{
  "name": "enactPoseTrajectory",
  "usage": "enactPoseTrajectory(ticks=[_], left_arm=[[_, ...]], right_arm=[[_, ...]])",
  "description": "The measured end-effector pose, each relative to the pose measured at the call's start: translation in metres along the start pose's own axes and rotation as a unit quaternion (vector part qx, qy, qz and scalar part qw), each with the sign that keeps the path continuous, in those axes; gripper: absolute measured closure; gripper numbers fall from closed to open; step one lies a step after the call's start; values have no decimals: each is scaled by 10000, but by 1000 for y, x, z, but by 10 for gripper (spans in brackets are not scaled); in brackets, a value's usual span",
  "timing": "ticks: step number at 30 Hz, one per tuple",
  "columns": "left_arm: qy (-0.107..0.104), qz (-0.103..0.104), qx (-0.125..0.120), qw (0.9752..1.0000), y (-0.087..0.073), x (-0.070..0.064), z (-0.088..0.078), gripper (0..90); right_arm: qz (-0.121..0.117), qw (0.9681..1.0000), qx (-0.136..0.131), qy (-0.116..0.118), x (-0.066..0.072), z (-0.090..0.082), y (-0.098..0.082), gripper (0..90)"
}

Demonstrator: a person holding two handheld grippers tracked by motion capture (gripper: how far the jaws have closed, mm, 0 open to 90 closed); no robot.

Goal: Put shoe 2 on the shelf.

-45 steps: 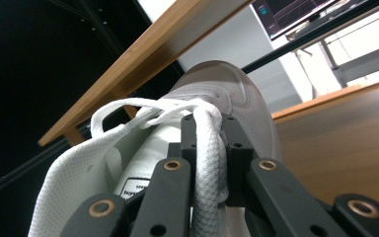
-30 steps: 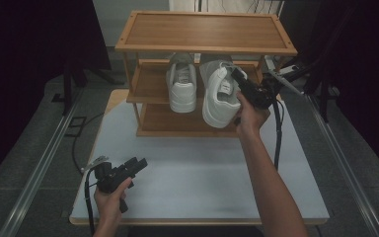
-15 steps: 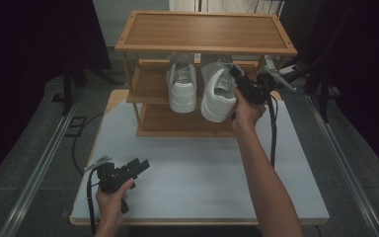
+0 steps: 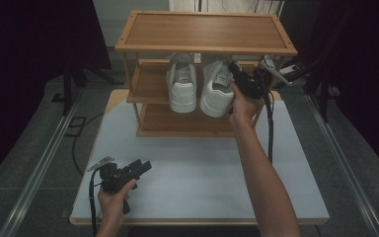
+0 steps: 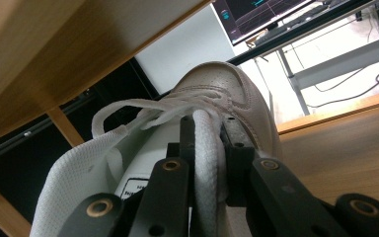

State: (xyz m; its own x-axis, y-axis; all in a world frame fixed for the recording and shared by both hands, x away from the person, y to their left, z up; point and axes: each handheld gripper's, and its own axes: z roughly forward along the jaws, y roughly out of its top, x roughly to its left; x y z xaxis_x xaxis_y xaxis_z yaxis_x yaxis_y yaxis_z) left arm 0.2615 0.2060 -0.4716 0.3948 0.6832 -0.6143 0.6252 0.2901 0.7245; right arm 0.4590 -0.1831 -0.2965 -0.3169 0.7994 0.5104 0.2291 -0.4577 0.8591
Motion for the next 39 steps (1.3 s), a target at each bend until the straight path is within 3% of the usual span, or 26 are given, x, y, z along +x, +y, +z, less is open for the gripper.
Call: enactPoseTrajectory(ticks=[12,14,23,34,39], left_arm=[[-6,-18,9,10000,-1,-1,1,402],[-10,-12,50,10000,-2,-1,2,402],[-37,44,91,9999,-3,-2,5,402],[-52,50,165,9998,-6,-3,8,402],[-44,43,189,9998,-7,-2,9,402]], right_arm=[[-110,9998,26,-132,-1,9,-3,806],[5,9999,19,-137,-3,12,-3,804],[25,9998,135,-157,0,18,-1,793],[-224,9989,400,28,5,25,-1,734],[-212,9980,525,278,4,30,-1,632]])
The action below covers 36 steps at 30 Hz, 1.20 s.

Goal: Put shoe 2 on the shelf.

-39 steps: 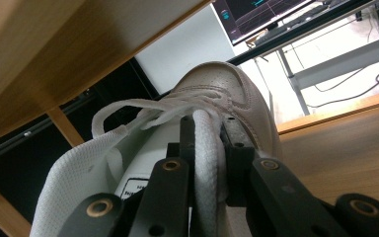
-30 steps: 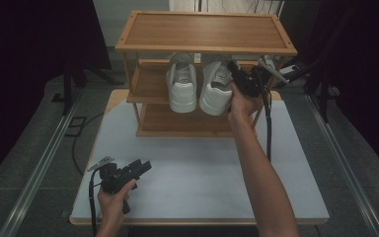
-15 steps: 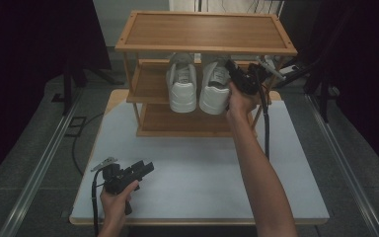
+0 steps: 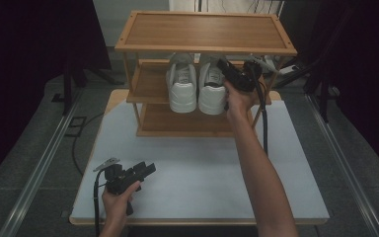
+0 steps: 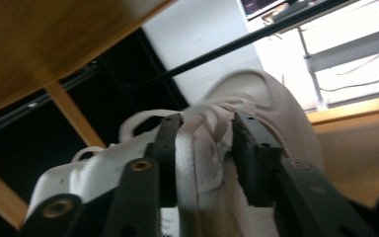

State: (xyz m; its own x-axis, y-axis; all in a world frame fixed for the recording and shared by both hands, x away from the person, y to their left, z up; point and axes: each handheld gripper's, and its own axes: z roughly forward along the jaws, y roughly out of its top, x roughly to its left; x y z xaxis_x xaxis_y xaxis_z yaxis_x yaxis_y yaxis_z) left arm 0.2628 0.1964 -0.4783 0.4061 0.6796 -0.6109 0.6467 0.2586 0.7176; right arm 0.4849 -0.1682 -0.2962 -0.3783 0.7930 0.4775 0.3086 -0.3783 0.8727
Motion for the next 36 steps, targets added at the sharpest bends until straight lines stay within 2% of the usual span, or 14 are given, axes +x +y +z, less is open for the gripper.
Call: enactPoseTrajectory(ticks=[3,4,5,6,8,13,19,26,27,28,30,36], left_arm=[[0,-12,18,10000,-1,1,1,402],[1,-13,18,10000,-1,1,1,402],[4,-11,22,10000,-1,1,1,402],[0,-12,19,10000,-1,1,1,402],[-11,-3,21,10000,-1,0,1,402],[-34,-23,34,10000,0,-2,3,402],[-29,-27,35,10000,1,1,3,401],[42,-68,-33,10000,5,5,1,402],[45,-63,-36,10000,6,6,2,401],[56,-51,-38,10000,7,6,2,401],[54,-41,-46,10000,10,7,3,401],[36,2,-24,10000,10,8,4,401]], right_arm=[[37,10000,13,89,-1,-1,1,589],[99,9999,-23,97,-2,-1,1,587],[262,9994,-74,234,-5,-5,3,589],[262,9994,-74,234,-5,-5,3,589],[122,9995,-74,278,-4,-8,4,580],[-98,9997,-35,219,1,-17,-2,531],[-217,9995,-29,221,-2,-28,-2,511],[-368,9988,-67,325,-9,-59,-4,467],[-546,9979,9,349,-11,-68,-7,452],[-546,9979,9,349,-11,-68,-7,452],[-757,9966,12,311,-13,-79,-11,447],[-967,9947,37,358,-20,-114,-27,446]])
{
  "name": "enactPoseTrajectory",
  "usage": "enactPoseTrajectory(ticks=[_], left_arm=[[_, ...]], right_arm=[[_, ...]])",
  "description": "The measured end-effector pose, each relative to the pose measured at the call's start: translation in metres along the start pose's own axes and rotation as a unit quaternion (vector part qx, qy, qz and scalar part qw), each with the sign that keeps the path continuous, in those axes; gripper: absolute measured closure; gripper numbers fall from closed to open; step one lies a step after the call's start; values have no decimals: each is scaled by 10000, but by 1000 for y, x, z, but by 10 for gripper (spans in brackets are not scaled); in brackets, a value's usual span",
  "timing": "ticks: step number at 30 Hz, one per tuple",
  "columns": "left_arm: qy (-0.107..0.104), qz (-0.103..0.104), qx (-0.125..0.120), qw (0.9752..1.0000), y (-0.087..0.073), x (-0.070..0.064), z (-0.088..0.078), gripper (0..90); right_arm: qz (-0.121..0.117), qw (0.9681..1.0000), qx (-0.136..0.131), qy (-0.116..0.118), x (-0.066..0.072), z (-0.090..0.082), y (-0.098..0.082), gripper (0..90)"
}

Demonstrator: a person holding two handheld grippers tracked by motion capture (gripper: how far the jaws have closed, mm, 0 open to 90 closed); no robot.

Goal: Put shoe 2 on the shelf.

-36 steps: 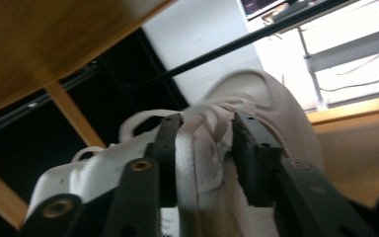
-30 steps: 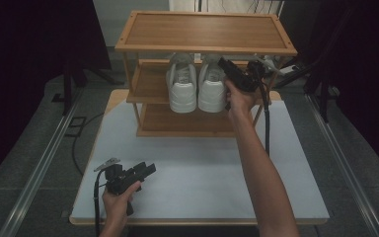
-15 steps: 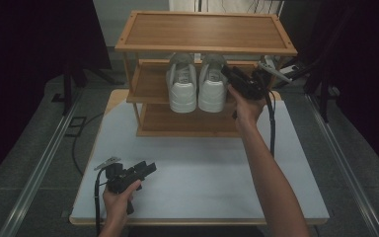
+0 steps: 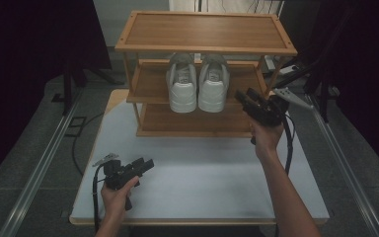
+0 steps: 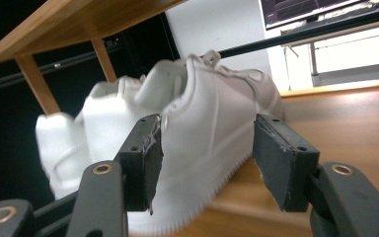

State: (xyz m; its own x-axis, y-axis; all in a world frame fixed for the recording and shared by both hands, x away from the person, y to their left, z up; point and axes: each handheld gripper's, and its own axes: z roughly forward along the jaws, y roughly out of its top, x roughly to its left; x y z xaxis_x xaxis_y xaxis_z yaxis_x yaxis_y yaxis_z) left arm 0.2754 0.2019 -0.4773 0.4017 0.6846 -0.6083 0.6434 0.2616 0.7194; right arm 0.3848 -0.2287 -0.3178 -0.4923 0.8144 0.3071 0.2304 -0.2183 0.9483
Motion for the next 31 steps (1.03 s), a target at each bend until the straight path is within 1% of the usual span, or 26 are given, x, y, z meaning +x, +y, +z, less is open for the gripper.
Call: enactPoseTrajectory(ticks=[1,2,3,6,7,10,12,15,20,21,22,23,25,27,29,31], left_arm=[[-19,4,25,10000,0,-1,1,401],[-39,8,36,10000,0,-1,1,401],[-49,27,35,10000,0,-2,1,401],[-62,51,6,10000,1,-4,-2,401],[-76,2,-32,10000,1,-5,-3,401],[-56,13,-66,10000,2,-4,-5,401],[-31,4,-89,10000,3,-3,-6,401],[14,-16,-117,9999,4,-1,-8,400],[32,-17,-99,9999,3,0,-8,400],[29,-7,-97,9999,3,0,-8,399],[36,0,-95,9999,3,0,-8,399],[29,6,-110,9999,4,-1,-8,399],[22,21,-131,9999,4,-2,-9,399],[21,14,-150,9999,5,-3,-10,398],[14,9,-162,9999,5,-3,-10,398],[40,22,-134,9999,5,-2,-9,398]], right_arm=[[-62,10000,-7,-18,0,-5,-3,446],[-188,9998,16,-44,1,-12,-8,446],[-228,9997,36,-47,1,-17,-11,446],[-310,9994,131,42,0,-35,-25,442],[-314,9994,159,59,0,-39,-29,440],[-248,9990,297,227,-4,-54,-47,437],[-274,9985,368,285,-7,-62,-60,435],[-311,9981,469,249,-12,-70,-80,433],[-343,9971,638,224,-17,-77,-102,426],[-335,9968,684,237,-18,-77,-103,417],[-381,9962,744,252,-18,-77,-105,414],[-373,9964,723,236,-17,-77,-105,414],[-388,9965,685,294,-15,-79,-106,409],[-470,9964,638,291,-14,-80,-106,404],[-480,9966,608,265,-16,-82,-105,382],[-438,9968,619,257,-19,-82,-106,373]])
